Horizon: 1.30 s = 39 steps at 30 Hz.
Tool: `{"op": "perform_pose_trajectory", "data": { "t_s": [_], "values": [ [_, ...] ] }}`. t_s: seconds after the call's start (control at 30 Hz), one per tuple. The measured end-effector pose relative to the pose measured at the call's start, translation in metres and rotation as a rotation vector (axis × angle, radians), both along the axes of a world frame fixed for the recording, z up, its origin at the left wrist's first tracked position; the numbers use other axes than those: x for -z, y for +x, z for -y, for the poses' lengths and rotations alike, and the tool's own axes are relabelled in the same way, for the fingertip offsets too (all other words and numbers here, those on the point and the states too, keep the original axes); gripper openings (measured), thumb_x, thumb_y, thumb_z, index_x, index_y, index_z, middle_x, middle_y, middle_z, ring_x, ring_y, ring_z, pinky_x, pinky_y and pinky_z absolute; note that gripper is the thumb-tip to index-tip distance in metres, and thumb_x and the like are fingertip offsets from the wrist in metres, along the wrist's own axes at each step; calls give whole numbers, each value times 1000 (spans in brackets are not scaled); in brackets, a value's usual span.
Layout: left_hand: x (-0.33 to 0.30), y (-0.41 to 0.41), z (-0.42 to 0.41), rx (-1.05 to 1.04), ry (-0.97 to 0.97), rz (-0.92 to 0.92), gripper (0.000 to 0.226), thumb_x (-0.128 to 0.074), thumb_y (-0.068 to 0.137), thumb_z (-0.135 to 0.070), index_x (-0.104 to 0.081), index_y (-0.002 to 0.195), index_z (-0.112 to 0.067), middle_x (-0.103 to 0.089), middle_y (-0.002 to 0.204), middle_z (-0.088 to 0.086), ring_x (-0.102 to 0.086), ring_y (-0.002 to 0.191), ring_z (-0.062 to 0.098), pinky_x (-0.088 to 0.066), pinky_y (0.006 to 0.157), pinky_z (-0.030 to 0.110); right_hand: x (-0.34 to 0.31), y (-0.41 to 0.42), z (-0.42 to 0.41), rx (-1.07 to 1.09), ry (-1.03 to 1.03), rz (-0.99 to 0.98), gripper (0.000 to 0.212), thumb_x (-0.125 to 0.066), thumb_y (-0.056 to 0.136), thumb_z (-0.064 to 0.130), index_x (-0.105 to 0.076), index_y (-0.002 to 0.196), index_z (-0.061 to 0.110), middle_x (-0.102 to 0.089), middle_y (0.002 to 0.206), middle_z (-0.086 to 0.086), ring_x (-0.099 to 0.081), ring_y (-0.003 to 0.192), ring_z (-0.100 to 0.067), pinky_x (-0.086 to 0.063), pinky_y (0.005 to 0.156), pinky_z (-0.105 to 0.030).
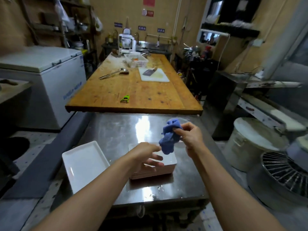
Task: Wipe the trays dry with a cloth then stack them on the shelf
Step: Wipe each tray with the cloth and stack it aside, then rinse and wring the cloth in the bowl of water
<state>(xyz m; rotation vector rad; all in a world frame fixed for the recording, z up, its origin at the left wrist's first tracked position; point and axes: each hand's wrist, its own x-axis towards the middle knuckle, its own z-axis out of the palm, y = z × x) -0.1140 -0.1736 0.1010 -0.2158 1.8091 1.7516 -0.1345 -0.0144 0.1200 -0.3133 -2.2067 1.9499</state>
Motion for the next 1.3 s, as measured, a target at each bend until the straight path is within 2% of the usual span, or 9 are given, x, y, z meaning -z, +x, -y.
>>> {"op": "perform_pose_trajectory", "data": {
  "t_s": [0.13,0.27,0.37,0.53,0.7,0.87,1.0,1.13,1.3],
  "values": [
    [-6,-5,-33,-70,230,53,49,-63,88,-25,-31,125,-25,-59,110,18,-72,74,28,-53,53,29,-11,-5,-22,28,14,-63,26,-68,79,-2,-48,74,14,-57,74,-6,-59,72,-19,-53,67,-36],
    [-12,-24,-70,-78,22,-302,41,-69,82,-14,-46,112,-29,-63,100,2,-63,94,19,-49,72,32,-13,-15,-56,-4,39,-127,29,-67,80,-1,-50,96,16,-63,90,-2,-65,85,-13,-52,61,-20],
    [-20,-45,-100,-114,-105,-498,15,-65,81,-3,-61,89,-15,-63,81,1,-55,79,17,-41,58,19,-9,-29,-88,-27,4,-91,40,-63,85,4,-45,115,21,-60,91,7,-63,85,-10,-52,60,-20],
    [-27,-92,-147,-185,-372,-644,17,-58,89,-18,-72,99,-14,-70,92,5,-64,87,18,-51,81,32,0,-68,-150,-130,118,29,2,-56,90,10,-55,89,9,-55,75,-4,-52,67,-13,-41,55,-21],
    [-37,-132,-178,-183,-452,-718,24,-65,84,-16,-60,61,-16,-47,54,-5,-40,56,9,-33,55,24,5,-103,-202,-306,244,59,17,-64,78,0,-51,78,11,-56,82,-9,-53,73,-14,-42,63,-24],
    [-43,-159,-196,-22,-596,-708,18,-57,90,-18,-57,72,-15,-53,68,-2,-48,65,13,-37,52,23,7,-136,-219,-528,215,56,57,-62,71,-9,-50,113,28,-60,81,-8,-59,78,-17,-46,61,-22],
    [-45,-180,-195,-76,-736,-668,28,-55,91,-22,-50,64,-19,-52,66,-2,-49,63,13,-37,51,24,14,-155,-224,-556,391,40,16,-69,74,7,-62,72,21,-60,64,7,-56,64,-8,-45,60,-23],
    [-40,-197,-177,-95,-827,-587,29,-60,86,-26,-51,60,-18,-54,60,1,-52,61,17,-41,57,27,17,-176,-233,-422,598,68,19,-75,75,25,-63,70,11,-64,76,-4,-61,74,-17,-49,68,-33],
    [-18,-211,-169,-82,-836,-586,34,-62,84,-24,-50,52,-18,-52,51,-2,-50,49,13,-39,47,22,16,-192,-209,-135,985,104,29,-62,83,31,-46,61,21,-53,66,-1,-55,67,-20,-32,50,-26]
  ]
}}
